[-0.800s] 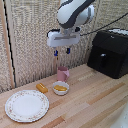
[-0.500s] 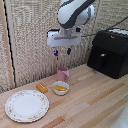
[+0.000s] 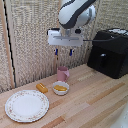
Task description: Please go towards the air fryer and gently seize its handle using your gripper. Slowly reveal the interior of the air fryer by pulling the handle outward. Head to the bowl filled with hot dogs and firmly but gently grasp it. Carefully place it inside the now-open air fryer.
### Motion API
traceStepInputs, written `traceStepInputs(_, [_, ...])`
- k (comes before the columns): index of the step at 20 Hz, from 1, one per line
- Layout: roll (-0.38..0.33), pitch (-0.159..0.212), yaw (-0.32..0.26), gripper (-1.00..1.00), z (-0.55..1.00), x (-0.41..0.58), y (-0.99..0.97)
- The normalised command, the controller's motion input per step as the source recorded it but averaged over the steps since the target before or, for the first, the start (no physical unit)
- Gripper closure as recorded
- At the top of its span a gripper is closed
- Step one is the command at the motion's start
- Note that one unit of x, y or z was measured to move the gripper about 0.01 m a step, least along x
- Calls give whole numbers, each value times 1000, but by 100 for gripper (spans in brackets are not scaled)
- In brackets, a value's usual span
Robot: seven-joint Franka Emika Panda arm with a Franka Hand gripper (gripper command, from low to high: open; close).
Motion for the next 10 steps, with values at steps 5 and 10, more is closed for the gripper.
traceStepInputs(5, [-296, -5, -187, -100, 0, 0, -56])
traceStepInputs(10, [-365, 0, -140, -100, 0, 0, -37])
